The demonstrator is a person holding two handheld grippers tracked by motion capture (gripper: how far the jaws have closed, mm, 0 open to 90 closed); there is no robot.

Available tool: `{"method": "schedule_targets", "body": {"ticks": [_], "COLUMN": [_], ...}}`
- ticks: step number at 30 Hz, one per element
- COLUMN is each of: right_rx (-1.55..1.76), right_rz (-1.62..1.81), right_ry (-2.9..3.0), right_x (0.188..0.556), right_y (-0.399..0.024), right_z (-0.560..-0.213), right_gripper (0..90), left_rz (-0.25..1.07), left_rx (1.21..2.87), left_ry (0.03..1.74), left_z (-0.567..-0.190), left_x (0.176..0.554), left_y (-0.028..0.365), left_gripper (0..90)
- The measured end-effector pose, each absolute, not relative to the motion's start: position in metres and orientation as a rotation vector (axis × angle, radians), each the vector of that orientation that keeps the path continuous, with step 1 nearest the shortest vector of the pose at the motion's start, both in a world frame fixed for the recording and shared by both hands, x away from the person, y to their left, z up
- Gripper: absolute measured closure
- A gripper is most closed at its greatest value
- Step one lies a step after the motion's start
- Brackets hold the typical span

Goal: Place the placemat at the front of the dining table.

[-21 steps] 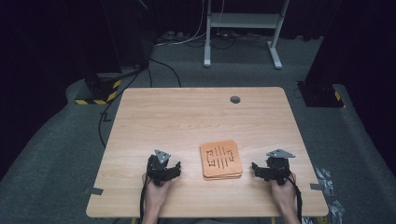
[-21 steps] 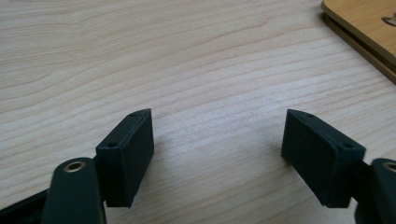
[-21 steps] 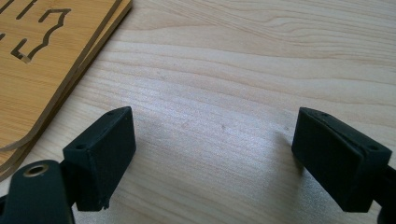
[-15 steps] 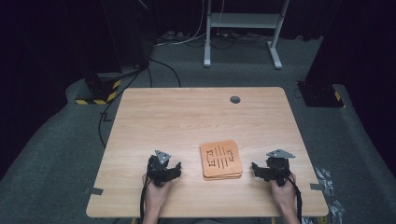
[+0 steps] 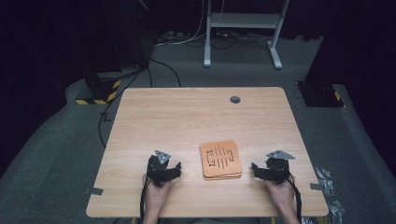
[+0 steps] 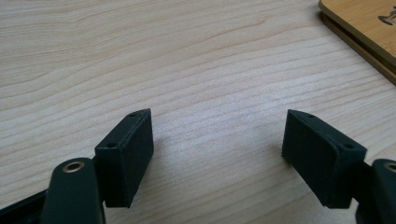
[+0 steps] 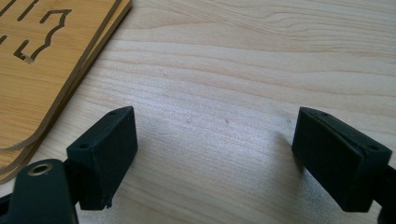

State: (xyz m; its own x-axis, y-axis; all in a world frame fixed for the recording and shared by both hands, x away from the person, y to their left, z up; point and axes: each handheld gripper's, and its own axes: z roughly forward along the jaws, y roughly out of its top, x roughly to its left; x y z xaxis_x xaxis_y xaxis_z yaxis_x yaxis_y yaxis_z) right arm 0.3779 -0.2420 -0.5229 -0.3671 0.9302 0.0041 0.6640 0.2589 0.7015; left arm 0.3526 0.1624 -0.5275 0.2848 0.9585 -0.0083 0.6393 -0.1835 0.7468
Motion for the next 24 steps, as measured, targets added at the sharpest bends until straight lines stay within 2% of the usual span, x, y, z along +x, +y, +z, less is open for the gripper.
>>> {"method": "schedule_targets", "body": {"ticks": [5, 24], "right_rx": [1.430, 1.421], "right_rz": [0.885, 0.930], "right_ry": [2.098, 2.157], "right_x": [0.377, 0.377], "right_y": [-0.241, -0.222], "right_z": [-0.524, -0.518], "right_gripper": [18.3, 19.6], "left_rz": [0.631, 0.632], "left_rx": [1.910, 1.910], "left_ry": [1.429, 1.431], "left_z": [-0.528, -0.528], "left_x": [0.353, 0.352], "left_y": [0.162, 0.162], "left_gripper": [24.8, 24.8]}}
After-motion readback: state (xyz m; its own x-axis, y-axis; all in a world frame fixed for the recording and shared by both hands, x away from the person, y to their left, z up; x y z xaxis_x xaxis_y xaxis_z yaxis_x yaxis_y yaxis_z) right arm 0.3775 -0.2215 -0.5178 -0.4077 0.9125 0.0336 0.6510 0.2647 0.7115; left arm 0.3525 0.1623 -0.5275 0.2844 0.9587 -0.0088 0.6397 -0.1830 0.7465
